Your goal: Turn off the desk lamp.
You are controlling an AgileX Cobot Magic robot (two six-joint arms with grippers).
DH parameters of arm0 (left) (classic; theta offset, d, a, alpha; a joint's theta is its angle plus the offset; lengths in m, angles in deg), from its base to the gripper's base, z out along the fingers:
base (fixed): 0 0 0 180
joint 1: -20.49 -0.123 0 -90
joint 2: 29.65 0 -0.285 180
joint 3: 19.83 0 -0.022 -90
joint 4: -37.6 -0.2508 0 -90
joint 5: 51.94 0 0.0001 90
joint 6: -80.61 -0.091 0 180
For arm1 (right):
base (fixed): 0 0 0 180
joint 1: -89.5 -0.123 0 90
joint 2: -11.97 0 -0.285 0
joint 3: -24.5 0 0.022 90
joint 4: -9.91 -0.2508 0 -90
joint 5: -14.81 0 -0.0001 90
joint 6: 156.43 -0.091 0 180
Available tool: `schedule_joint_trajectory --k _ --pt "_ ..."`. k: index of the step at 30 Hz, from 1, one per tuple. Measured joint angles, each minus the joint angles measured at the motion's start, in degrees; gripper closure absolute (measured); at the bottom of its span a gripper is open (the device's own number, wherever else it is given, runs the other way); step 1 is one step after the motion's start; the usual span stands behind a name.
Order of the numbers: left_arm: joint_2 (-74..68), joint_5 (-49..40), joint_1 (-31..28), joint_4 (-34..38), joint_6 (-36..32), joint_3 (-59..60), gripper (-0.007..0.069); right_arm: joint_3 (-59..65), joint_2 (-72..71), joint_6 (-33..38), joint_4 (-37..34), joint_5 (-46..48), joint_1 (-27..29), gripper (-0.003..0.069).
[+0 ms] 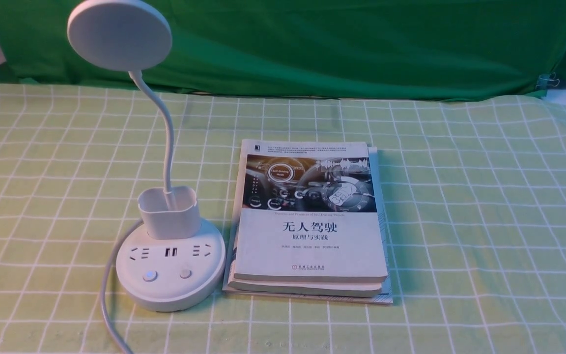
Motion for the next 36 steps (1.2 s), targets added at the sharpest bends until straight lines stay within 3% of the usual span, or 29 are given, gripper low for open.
schedule_joint_trajectory --k 36 --pt "0.05 0.00 0.00 0.00 -1.19 0.00 0.0620 0.00 0.00 0.01 0.00 -0.02 0.00 0.0421"
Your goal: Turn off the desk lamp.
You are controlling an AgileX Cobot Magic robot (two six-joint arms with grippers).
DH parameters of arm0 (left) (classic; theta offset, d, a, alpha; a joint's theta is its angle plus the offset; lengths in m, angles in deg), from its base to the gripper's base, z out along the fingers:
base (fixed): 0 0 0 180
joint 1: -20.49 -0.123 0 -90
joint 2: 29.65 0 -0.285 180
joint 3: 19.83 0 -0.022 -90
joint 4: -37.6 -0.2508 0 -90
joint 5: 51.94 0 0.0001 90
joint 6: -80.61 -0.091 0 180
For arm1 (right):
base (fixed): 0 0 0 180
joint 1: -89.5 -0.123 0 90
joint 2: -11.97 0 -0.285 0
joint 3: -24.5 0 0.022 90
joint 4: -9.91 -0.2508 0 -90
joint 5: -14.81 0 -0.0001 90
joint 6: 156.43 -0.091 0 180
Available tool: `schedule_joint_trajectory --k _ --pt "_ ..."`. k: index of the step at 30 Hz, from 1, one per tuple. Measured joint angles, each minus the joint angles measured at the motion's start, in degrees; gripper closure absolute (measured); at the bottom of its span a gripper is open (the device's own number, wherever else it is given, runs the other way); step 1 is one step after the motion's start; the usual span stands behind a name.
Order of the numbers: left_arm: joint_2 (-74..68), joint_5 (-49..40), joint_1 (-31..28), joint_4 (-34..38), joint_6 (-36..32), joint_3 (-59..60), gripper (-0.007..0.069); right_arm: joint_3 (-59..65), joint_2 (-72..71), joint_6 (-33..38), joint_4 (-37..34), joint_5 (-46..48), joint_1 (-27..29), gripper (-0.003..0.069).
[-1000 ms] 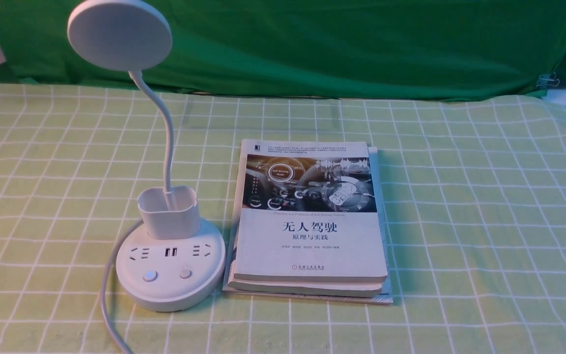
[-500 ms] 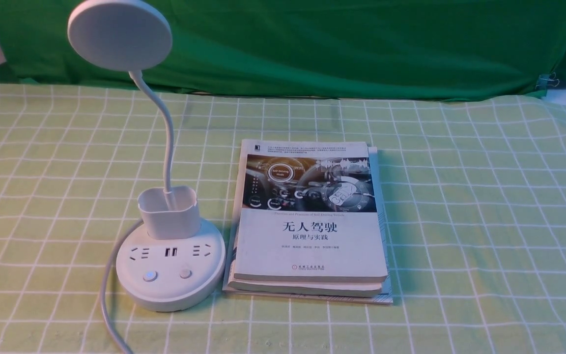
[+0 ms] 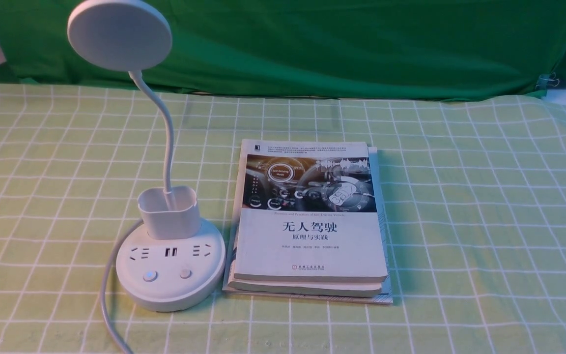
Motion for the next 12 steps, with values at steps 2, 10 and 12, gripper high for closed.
schedule_joint_trajectory --k 2,10,12 --pt "0.00 0.00 0.00 0.00 -0.20 0.00 0.0620 0.00 0.00 0.00 0.00 0.00 0.00 0.0421" --pt "0.00 0.00 0.00 0.00 -0.33 0.00 0.0620 0.00 0.00 -0.05 0.00 0.00 0.00 0.0421" --pt "0.00 0.00 0.00 0.00 -0.33 0.00 0.0620 0.00 0.00 -0.01 0.00 0.00 0.00 0.0421"
